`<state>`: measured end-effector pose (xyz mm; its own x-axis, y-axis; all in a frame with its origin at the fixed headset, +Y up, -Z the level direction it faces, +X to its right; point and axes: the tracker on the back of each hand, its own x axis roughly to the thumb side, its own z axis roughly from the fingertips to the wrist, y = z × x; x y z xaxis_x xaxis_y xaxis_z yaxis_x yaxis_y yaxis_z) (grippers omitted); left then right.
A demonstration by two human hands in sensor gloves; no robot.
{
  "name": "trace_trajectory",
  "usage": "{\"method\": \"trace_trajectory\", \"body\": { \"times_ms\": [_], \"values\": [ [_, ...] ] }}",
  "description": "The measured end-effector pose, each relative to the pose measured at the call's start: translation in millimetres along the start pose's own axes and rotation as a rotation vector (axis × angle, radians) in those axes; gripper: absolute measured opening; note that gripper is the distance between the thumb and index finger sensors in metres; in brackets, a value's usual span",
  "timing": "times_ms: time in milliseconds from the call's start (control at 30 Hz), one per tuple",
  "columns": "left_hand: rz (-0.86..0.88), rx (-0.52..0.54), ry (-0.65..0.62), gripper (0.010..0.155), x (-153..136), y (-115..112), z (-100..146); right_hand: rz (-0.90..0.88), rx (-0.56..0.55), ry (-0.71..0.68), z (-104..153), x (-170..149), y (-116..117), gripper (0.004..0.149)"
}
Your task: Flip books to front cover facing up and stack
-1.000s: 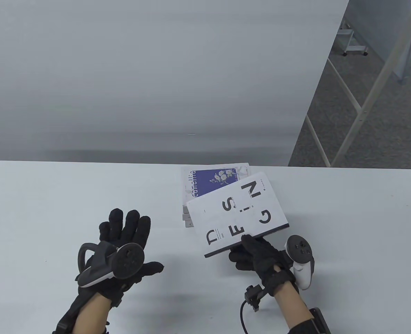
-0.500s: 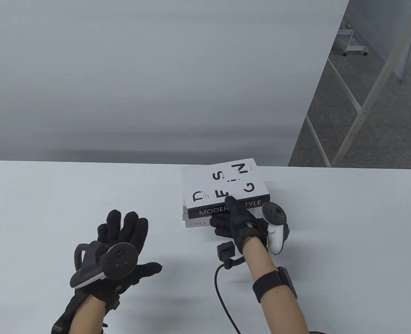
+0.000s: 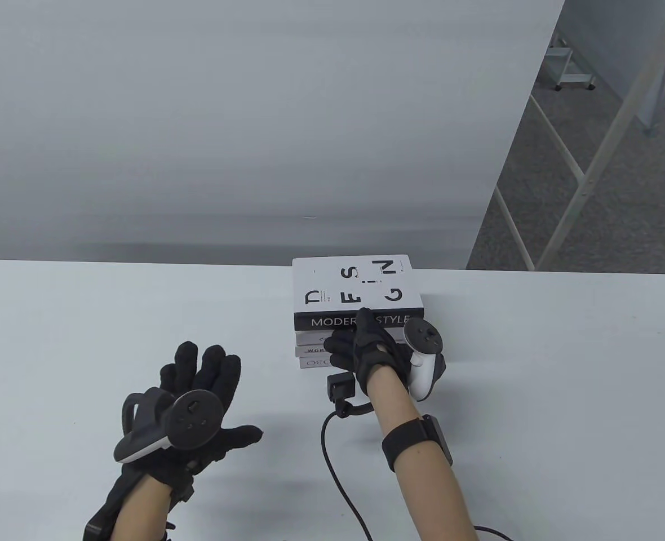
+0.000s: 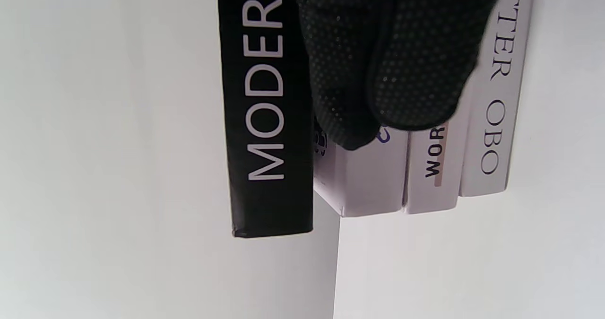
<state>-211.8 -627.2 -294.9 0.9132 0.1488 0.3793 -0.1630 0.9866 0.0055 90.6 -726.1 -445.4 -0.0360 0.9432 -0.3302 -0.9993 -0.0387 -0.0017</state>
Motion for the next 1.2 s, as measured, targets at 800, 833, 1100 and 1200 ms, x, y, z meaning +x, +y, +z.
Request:
{"method": "trace_trajectory", "body": {
  "times_ms": [800,833,1100,1200],
  "values": [
    [-0.084,-0.015,-0.053,0.104,23,-26,-15,0.439,0.033,-0.369,51,-10,-62,0.072],
    [-0.091,-0.009,-0.055,0.103,25,-29,-16,0.510,0.024,-0.390,56,-13,-68,0.072],
    [-0.182,-0.023,-0.038,0.102,29,-60,-27,0.852,0.048,-0.516,87,-28,-96,0.070],
    [-0.189,-0.033,-0.032,0.101,30,-67,-30,1.009,0.053,-0.560,101,-32,-102,0.074]
  ]
}}
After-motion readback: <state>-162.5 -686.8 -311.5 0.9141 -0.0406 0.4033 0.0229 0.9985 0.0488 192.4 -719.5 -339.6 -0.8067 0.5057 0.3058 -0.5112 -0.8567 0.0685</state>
